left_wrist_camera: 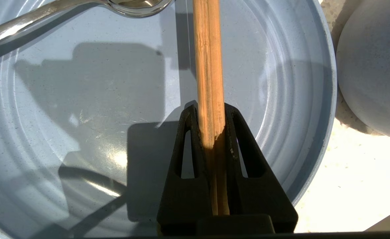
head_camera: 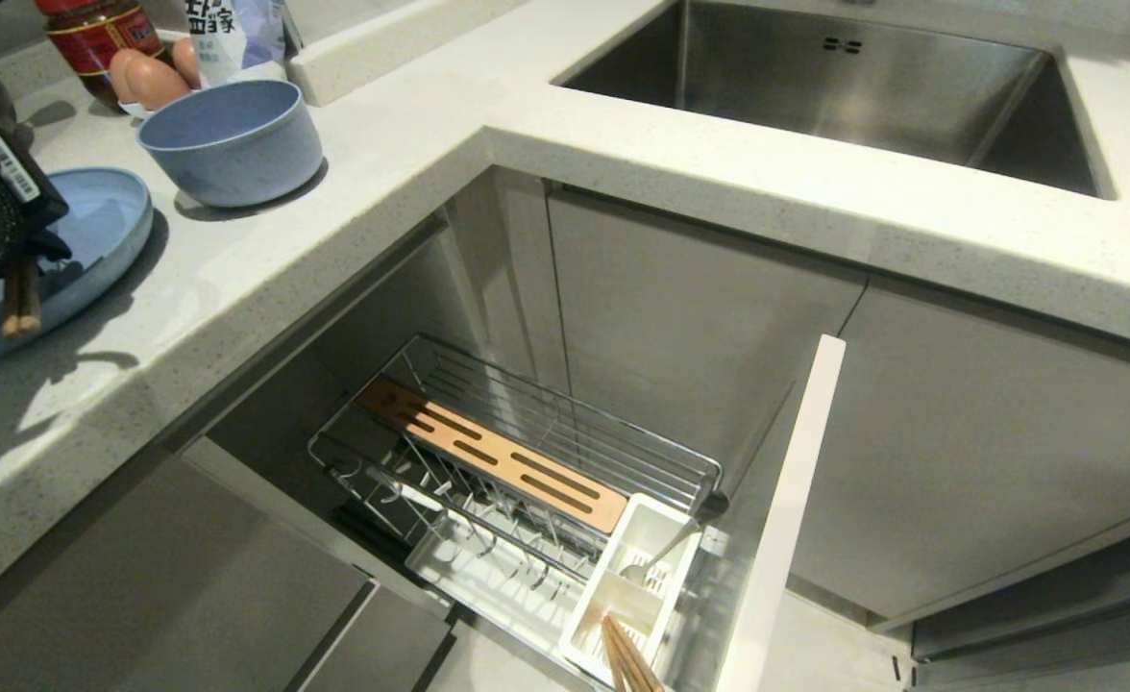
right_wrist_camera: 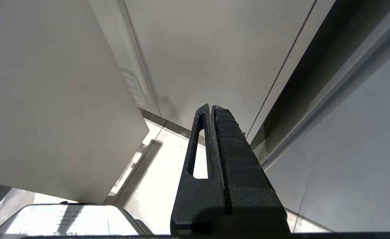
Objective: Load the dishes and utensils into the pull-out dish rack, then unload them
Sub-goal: Pick up the chopsticks and place it in the cupboard
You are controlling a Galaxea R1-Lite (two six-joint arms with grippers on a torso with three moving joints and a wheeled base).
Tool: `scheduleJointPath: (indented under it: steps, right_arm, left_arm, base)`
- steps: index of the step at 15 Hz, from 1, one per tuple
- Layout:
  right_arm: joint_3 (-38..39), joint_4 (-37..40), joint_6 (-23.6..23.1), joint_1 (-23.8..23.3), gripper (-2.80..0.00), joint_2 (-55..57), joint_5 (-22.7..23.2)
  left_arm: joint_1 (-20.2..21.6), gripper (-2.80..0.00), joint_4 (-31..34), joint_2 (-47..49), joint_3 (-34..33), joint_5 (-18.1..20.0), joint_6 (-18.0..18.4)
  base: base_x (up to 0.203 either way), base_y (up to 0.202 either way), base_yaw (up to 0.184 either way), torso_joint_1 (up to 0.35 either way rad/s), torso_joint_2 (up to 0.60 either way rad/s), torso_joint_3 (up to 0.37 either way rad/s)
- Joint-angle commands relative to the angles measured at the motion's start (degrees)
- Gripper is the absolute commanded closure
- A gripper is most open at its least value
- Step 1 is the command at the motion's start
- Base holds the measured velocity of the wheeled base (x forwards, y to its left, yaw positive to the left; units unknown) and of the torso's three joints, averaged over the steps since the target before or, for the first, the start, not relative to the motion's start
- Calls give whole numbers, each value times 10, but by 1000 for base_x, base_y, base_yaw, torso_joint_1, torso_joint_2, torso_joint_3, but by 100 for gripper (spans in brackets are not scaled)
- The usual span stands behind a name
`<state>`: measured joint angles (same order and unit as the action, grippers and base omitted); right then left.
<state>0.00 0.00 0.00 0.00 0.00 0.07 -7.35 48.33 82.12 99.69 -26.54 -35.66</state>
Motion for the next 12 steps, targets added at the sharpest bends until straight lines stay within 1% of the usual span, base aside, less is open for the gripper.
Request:
scheduleJointPath:
  steps: [1, 5, 10, 11, 12]
  right_arm:
    - [0, 0, 0, 0, 0, 0, 0]
    - [0, 0, 0, 0, 0, 0, 0]
    - [0, 0, 0, 0, 0, 0, 0]
    - [0, 0, 0, 0, 0, 0, 0]
    - [0, 0, 0, 0, 0, 0, 0]
  left_arm:
    - [0, 0, 2, -1, 1, -2, -2]
    - [0, 0, 1, -11, 7, -3, -3]
    - [-1, 0, 1, -69, 49, -3, -3]
    - [-5, 0, -4, -83, 60, -2, -3]
    - [-18, 0, -18, -99, 64, -1, -4]
  base:
    - [0, 0, 0, 0, 0, 0]
    - [0, 0, 0, 0, 0, 0]
    - [0, 0, 0, 0, 0, 0]
    - [0, 0, 0, 0, 0, 0]
    - [0, 0, 0, 0, 0, 0]
